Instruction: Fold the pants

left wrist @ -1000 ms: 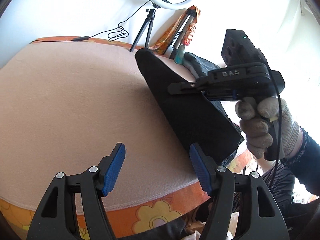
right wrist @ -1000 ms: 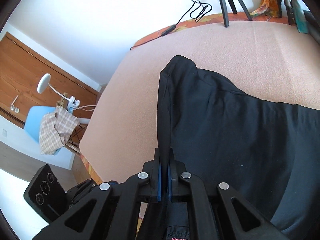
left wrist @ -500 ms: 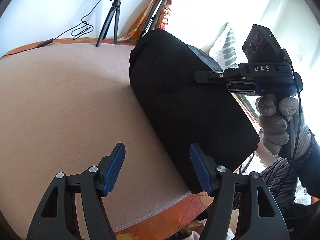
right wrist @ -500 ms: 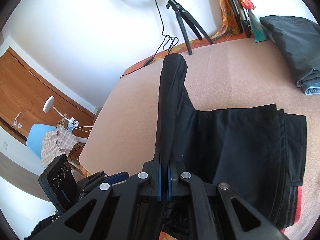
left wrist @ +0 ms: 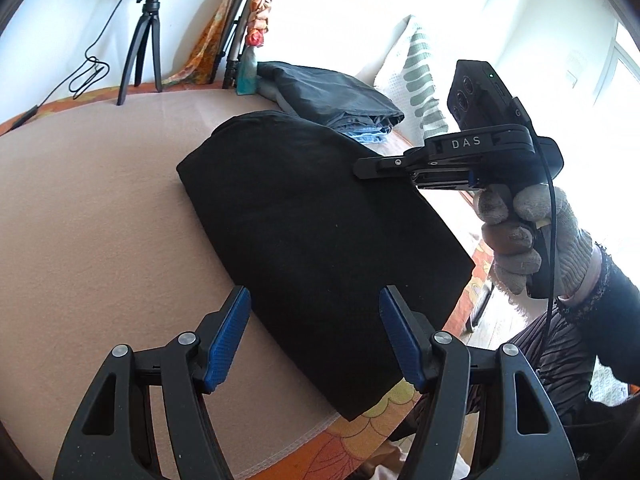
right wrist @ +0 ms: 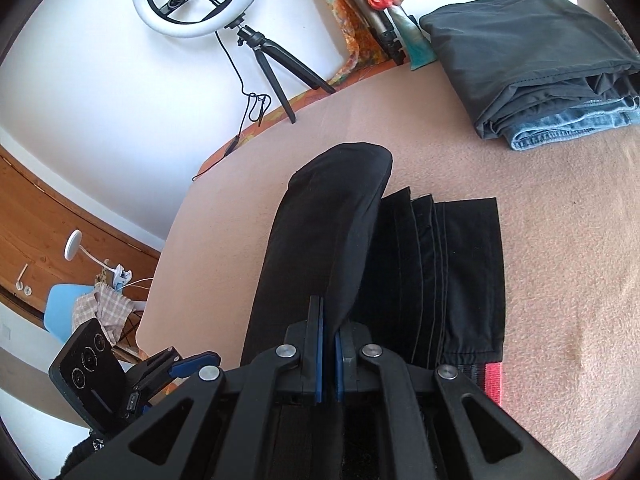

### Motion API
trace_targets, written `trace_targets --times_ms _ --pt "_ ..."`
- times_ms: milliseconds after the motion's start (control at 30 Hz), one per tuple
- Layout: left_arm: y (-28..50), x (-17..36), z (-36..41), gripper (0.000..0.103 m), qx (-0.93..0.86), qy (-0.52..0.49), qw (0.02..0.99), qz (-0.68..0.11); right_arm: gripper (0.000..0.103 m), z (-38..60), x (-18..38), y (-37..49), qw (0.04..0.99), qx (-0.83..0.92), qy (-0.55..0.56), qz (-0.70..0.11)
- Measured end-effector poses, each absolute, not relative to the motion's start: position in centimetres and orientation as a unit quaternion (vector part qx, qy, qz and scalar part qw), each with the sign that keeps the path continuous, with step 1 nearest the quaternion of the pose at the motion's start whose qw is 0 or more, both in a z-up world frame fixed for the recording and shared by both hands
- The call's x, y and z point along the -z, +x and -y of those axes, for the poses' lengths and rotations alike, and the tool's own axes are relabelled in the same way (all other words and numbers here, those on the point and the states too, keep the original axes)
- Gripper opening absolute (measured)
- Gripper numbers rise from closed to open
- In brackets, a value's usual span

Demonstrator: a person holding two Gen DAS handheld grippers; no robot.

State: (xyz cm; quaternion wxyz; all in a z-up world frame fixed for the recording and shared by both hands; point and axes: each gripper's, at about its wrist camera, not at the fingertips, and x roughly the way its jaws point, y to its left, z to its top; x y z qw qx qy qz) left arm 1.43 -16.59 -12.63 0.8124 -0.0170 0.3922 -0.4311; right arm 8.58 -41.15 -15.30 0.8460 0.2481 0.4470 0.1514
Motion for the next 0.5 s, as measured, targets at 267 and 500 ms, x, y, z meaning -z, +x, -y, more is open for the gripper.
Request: trace_targets --times_ms 267,500 --pt "1.7 12.6 19.1 0.066 0.451 0.006 0.8 -0.396 0.002 44.1 16.2 7.7 0.853 -0.125 0.233 -0.45" --pt "0.9 13.4 20.4 0.066 0.474 0.012 0.779 -0.411 0.001 45.8 16.9 8.1 0.852 -0.119 0.232 -0.454"
